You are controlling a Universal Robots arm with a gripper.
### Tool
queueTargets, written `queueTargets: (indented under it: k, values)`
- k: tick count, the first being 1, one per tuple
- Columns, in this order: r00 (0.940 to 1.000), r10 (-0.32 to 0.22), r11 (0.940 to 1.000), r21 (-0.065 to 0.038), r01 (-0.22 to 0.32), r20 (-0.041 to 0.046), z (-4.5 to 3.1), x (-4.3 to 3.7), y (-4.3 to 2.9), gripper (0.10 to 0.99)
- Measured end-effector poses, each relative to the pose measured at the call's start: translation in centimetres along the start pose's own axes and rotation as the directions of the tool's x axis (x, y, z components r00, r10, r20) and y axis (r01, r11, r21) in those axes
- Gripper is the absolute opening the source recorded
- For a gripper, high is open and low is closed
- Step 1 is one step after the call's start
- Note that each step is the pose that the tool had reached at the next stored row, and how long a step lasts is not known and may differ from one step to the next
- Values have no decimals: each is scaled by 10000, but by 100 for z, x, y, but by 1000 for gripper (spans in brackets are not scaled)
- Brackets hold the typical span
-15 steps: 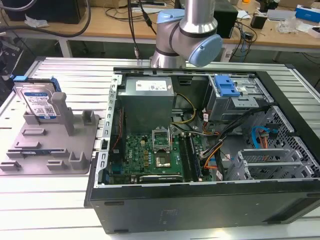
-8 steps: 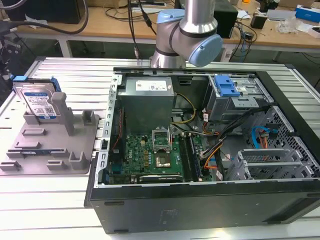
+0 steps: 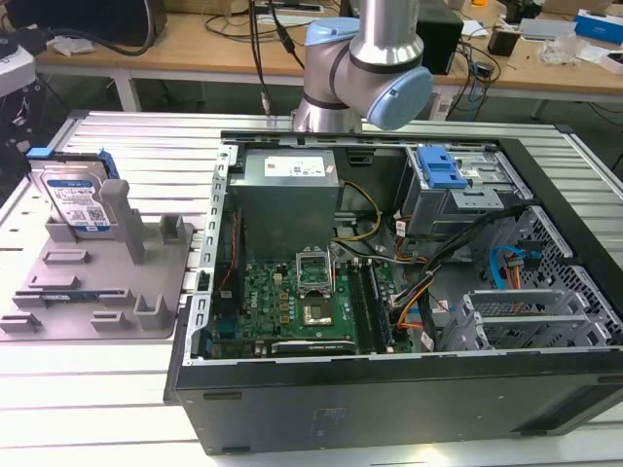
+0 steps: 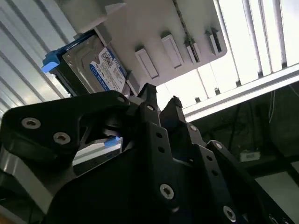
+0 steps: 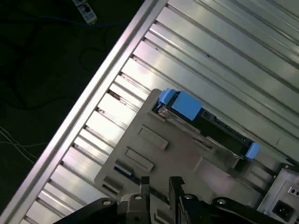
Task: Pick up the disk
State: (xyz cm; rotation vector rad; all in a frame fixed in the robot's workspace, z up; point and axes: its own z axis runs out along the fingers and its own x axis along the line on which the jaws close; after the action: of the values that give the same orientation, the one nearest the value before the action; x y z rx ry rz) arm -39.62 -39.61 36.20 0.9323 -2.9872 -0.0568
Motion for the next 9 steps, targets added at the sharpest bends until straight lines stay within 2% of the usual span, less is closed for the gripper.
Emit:
queueTargets:
  k: [2,3,4,6,7,9]
  values:
    - [9982,-605,9982,-1,605,-24,2,0,0,416]
    - [9965,-833,9965,-1,833,-32,3,0,0,416]
    - [9945,-1044,9945,-2,1044,-40,4,0,0,482]
    - [9894,-1448,9895,-4,1448,-55,6,0,0,482]
    - [9843,-1766,9843,-5,1766,-68,7,0,0,482]
    - [9650,-2621,9650,-13,2621,-100,11,0,0,490]
